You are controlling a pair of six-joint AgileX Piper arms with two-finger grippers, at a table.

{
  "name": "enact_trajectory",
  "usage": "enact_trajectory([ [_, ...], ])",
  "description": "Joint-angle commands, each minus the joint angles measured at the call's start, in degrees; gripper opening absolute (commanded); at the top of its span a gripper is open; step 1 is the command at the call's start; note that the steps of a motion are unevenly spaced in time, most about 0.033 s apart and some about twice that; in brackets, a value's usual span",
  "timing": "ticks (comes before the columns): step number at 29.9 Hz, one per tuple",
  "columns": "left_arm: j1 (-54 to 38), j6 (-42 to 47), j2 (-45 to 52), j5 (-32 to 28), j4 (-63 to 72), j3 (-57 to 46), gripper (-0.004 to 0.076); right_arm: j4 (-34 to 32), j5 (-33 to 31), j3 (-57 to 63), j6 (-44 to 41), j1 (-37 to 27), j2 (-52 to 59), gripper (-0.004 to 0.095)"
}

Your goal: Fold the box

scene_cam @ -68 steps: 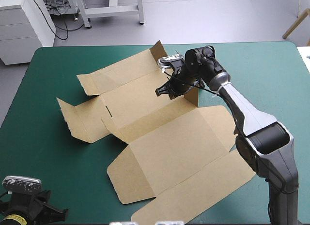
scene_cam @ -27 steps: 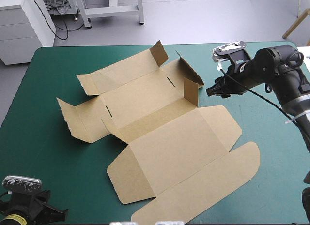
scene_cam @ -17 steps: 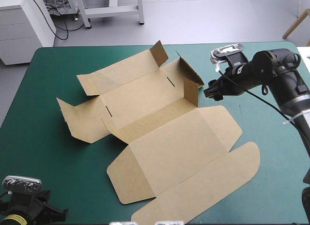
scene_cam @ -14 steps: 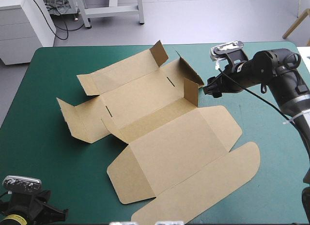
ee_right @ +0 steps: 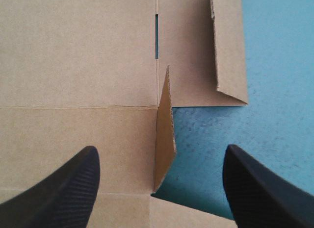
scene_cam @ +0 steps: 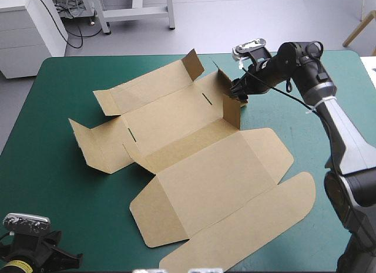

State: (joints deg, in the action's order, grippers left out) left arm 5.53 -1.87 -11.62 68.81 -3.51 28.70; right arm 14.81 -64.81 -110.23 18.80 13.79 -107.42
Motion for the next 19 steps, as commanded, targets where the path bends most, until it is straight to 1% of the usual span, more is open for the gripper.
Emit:
enact_trajectory([
  [1,0.34,0.11,-1.25,-3.23,0.26,1.11,-0.0010,2.47,1.22,-2.89,0.63,-0.31,-0.66,0.0644],
  [7,0.34,0.11,-1.25,-3.23,0.26,1.11,-0.0010,3.09,0.01,-2.89,0.53,-0.31,-5.93,0.0644],
  [13,0.34,0.11,-1.25,-3.36,0.26,1.11,-0.0010,5.88,1.68,-2.89,0.53,-0.31,-8.74,0.0643],
  [19,0.34,0.11,-1.25,-3.36,0.26,1.11,-0.0010,5.63,2.36,-2.89,0.53,-0.31,-9.86,0.0639],
])
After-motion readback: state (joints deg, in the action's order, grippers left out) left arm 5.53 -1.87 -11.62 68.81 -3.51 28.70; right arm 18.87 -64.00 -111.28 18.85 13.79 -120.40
